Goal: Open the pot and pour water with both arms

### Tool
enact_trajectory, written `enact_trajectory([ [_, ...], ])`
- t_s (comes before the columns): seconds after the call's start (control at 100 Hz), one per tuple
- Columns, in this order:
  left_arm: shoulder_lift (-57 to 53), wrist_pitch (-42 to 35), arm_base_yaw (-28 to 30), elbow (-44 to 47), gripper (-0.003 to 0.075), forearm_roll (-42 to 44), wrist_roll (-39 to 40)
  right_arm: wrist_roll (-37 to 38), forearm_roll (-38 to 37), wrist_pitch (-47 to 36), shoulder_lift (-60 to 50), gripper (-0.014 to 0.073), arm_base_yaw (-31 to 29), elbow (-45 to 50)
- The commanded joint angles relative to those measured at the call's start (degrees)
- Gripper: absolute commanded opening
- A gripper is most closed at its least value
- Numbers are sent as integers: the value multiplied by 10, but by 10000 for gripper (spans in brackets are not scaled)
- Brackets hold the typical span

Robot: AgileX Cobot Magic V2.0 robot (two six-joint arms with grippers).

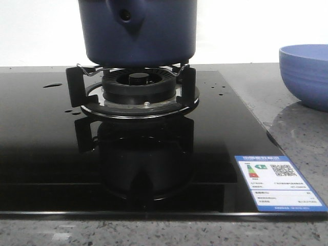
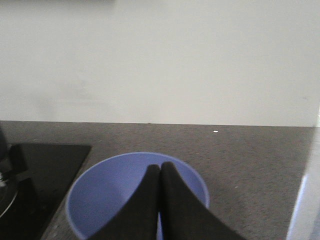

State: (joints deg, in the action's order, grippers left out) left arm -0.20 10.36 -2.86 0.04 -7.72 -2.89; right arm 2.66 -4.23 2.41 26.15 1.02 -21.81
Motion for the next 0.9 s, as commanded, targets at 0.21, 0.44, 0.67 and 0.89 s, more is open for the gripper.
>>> enact_trajectory([
  [0.21,-15,-41,2,19,-19,-6,5,10,-17,-44,-141,-46,21,149],
  [0.44,-15,-41,2,19,-19,-6,5,24,-17,-31,-277,-46,20,240],
  [0.67,-15,-41,2,19,-19,-6,5,27,-17,-1,-277,-46,13,239],
  [0.89,-15,-41,2,19,-19,-6,5,27,-20,23,-277,-46,13,239],
])
